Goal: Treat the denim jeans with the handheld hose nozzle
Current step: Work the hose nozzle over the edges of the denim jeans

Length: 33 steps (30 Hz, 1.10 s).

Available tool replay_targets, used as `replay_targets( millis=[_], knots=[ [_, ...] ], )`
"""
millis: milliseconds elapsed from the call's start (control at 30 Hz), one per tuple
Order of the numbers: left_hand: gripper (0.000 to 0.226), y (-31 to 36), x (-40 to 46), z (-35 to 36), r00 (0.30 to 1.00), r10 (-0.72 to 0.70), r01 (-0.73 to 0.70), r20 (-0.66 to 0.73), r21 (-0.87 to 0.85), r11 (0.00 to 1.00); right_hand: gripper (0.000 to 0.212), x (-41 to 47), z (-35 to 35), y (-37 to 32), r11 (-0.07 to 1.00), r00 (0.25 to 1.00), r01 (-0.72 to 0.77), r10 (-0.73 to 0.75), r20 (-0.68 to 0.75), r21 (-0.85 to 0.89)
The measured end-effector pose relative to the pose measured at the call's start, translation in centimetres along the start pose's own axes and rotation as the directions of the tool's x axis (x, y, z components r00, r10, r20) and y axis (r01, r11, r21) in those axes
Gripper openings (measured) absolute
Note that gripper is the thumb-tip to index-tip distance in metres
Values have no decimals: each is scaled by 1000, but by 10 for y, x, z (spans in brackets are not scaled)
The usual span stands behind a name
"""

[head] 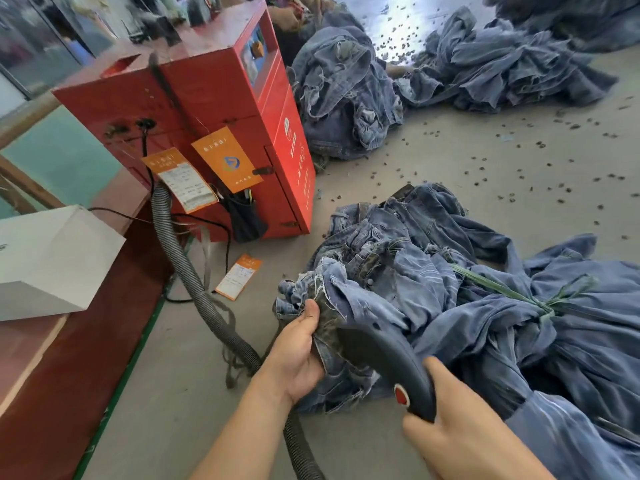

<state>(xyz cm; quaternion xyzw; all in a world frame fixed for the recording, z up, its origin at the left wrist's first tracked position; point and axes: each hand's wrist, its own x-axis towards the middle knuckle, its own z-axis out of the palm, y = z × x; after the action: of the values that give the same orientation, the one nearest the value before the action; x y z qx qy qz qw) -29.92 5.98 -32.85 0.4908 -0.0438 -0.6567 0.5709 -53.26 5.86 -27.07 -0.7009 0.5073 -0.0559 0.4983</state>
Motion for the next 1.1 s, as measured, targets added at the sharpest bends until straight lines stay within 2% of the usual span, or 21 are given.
replay_targets(
  millis=[133, 333, 533, 667, 767, 867, 933, 1033, 1100],
  knots=[
    [57, 7, -6, -1, 999, -8, 7, 37, 20, 1000, 22, 7, -17, -11, 999, 998, 32, -30, -46, 42],
    [54, -1, -6, 5, 999, -30, 29, 39, 19, 999, 24, -6, -15, -10, 996, 999, 38, -38, 11, -87],
    [48, -7, -13, 8, 992, -27, 29, 122, -13, 999, 20, 1, -39, -22, 997, 998, 46, -43, -40, 70],
    [39, -8, -13, 2, 990, -6, 5, 141, 6, 1000, 26, -14, -29, -19, 992, 999, 29, -31, -12, -119],
    [36, -12, -17, -6, 974, 12, -9, 226, -15, 1000, 23, 5, -20, -32, 992, 997, 68, -72, -38, -105],
    [40, -10, -22, -11, 949, 36, -53, 315, 47, 997, 22, 10, -29, -36, 999, 994, 39, -42, -97, -36],
    [41, -9, -23, -12, 947, 52, -78, 318, 67, 995, 24, -3, -33, -30, 999, 997, 22, -24, -75, -34],
    [41, -11, -22, -11, 939, 53, -89, 341, 89, 992, 30, -15, -24, -32, 990, 1000, 2, 0, 16, -138],
    [37, -14, -23, -14, 937, 36, -72, 347, 92, 993, 26, -2, -19, -37, 995, 999, 39, -39, -3, -95]
  ],
)
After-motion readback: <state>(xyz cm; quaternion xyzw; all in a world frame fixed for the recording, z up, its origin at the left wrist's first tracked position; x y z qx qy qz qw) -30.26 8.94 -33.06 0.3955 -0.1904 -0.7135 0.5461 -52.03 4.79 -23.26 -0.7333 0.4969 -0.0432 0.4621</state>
